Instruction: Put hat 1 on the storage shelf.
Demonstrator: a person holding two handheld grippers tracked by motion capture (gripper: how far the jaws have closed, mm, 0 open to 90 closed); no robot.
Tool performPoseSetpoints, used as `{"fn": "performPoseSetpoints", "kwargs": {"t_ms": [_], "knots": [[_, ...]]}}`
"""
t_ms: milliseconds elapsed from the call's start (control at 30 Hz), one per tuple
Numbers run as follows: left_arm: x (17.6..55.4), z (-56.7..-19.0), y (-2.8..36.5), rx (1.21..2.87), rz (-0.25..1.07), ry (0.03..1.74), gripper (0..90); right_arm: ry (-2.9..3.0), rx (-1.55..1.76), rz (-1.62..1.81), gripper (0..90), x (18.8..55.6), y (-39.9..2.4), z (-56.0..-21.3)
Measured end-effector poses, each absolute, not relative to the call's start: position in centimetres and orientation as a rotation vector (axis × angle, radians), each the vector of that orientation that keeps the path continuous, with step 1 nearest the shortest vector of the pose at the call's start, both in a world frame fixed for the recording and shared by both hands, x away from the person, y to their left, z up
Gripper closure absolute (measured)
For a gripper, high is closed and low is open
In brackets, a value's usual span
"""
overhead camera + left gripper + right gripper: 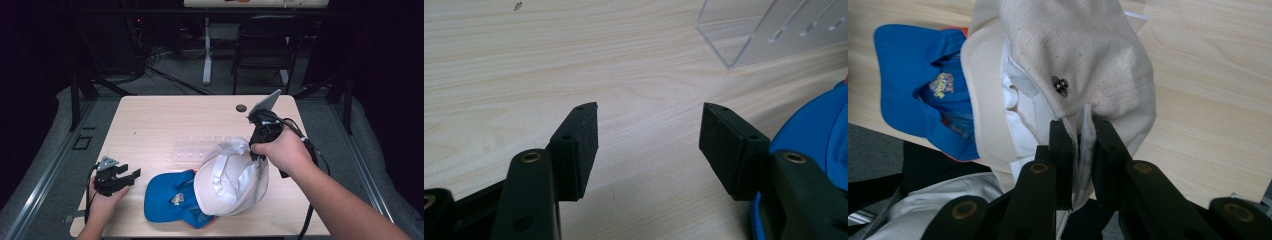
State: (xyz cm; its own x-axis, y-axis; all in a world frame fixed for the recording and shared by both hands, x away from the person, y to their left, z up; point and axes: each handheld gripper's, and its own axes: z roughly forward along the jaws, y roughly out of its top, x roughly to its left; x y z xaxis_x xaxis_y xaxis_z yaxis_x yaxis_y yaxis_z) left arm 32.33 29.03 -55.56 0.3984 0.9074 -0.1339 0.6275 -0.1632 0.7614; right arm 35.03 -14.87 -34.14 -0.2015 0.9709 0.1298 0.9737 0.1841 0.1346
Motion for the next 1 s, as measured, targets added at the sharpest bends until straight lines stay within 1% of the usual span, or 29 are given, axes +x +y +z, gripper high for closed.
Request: {"fn": "performPoseSetpoints", "kwargs": {"t_ms": [467, 900, 1000], "knots": [[32.3, -55.5, 29.1, 1.885, 0.457, 1.32, 41.0, -2.243, -1.913, -0.498, 81.4, 34.7, -15.9, -33.0], [32.3, -55.6, 29.0, 1.881, 0.452, 1.32, 41.0, -2.014, -1.84, -0.674, 81.5, 34.4, -17.4, -33.3], [32.3, -55.6, 29.0, 1.88, 0.452, 1.32, 41.0, -1.974, -1.81, -0.719, 81.6, 34.3, -17.6, -32.8]]}}
